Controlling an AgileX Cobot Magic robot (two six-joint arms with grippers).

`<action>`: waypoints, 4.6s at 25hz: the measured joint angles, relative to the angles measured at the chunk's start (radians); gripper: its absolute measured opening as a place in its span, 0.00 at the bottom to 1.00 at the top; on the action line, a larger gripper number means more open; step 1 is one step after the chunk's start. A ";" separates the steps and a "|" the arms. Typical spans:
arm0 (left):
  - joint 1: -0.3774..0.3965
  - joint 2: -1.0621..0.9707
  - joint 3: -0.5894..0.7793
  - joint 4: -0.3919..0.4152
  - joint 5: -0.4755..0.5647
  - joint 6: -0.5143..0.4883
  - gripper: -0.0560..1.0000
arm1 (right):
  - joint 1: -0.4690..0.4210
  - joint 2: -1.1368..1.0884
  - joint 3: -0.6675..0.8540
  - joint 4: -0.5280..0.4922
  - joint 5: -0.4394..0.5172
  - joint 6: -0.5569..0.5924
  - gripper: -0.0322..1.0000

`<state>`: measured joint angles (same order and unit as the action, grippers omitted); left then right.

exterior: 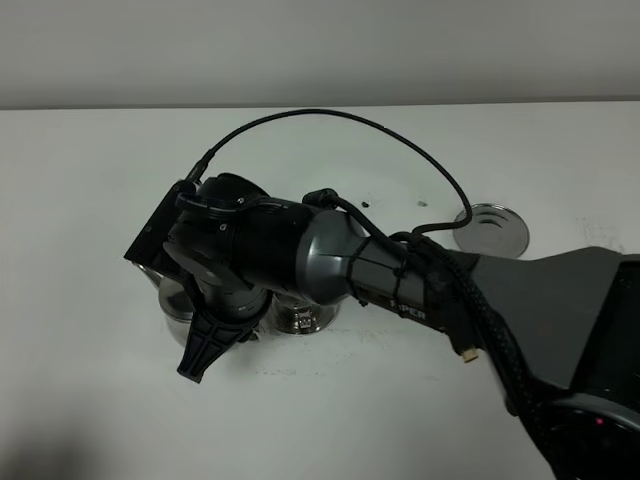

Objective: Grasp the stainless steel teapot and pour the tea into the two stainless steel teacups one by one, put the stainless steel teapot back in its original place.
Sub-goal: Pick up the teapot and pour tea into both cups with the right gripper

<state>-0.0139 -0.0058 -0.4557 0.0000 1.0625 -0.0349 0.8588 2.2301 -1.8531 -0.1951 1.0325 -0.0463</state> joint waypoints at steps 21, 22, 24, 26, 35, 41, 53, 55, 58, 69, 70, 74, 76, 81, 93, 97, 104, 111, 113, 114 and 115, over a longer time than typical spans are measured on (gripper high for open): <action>0.000 0.000 0.000 0.000 0.000 0.000 0.59 | -0.201 -0.466 0.471 -0.062 0.006 -0.286 0.24; 0.000 0.000 0.000 0.000 0.000 0.000 0.59 | -0.213 -0.467 0.484 -0.072 0.004 -0.319 0.24; 0.000 0.000 0.000 0.000 0.000 0.000 0.59 | -0.233 -0.464 0.497 -0.084 -0.001 -0.415 0.24; 0.000 0.000 0.000 0.000 0.000 0.000 0.59 | -0.242 -0.455 0.503 -0.097 -0.015 -0.510 0.24; 0.000 0.000 0.000 0.000 0.000 0.000 0.59 | -0.279 -0.388 0.504 -0.210 -0.116 -0.793 0.24; 0.000 0.000 0.000 0.000 0.000 0.000 0.59 | -0.296 -0.334 0.475 -0.309 -0.119 -0.828 0.24; 0.000 0.000 0.000 0.000 0.000 0.000 0.59 | -0.296 -0.277 0.443 -0.364 -0.149 -0.888 0.24; 0.000 0.000 0.000 0.000 0.000 0.000 0.59 | -0.293 -0.277 0.443 -0.385 -0.149 -0.888 0.24; 0.000 0.000 0.000 0.000 0.000 0.000 0.59 | -0.283 -0.277 0.443 -0.404 -0.151 -0.888 0.24; 0.000 0.000 0.000 0.000 0.000 0.000 0.59 | -0.246 -0.277 0.443 -0.468 -0.166 -0.903 0.24; 0.000 0.000 0.000 0.000 0.000 0.000 0.59 | -0.246 -0.277 0.443 -0.478 -0.166 -0.903 0.24; 0.000 0.000 0.000 0.000 0.000 0.000 0.59 | -0.243 -0.277 0.443 -0.507 -0.166 -0.904 0.24; 0.000 0.000 0.000 0.000 0.000 0.000 0.59 | -0.241 -0.277 0.443 -0.526 -0.166 -0.904 0.24; 0.000 0.000 0.000 0.000 0.000 0.000 0.59 | -0.237 -0.277 0.443 -0.546 -0.167 -0.904 0.24; 0.000 0.000 0.000 0.000 0.000 0.000 0.59 | -0.237 -0.277 0.443 -0.588 -0.172 -0.904 0.24; 0.000 0.000 0.000 0.000 0.000 0.000 0.59 | -0.226 -0.277 0.443 -0.598 -0.172 -0.904 0.24; 0.000 0.000 0.000 0.000 0.000 0.000 0.59 | -0.216 -0.277 0.443 -0.613 -0.172 -0.904 0.24; 0.000 0.000 0.000 0.000 0.000 0.000 0.59 | -0.206 -0.277 0.443 -0.637 -0.170 -0.905 0.24; 0.000 0.000 0.000 0.000 0.000 0.000 0.59 | -0.206 -0.277 0.443 -0.641 -0.170 -0.904 0.24; 0.000 0.000 0.000 0.000 0.000 0.000 0.59 | -0.206 -0.277 0.443 -0.642 -0.170 -0.905 0.24; 0.000 0.000 0.000 0.000 0.000 0.000 0.59 | -0.206 -0.277 0.443 -0.643 -0.170 -0.905 0.24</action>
<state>-0.0139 -0.0058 -0.4557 0.0000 1.0625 -0.0349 0.6526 1.9528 -1.4097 -0.8378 0.8626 -0.9510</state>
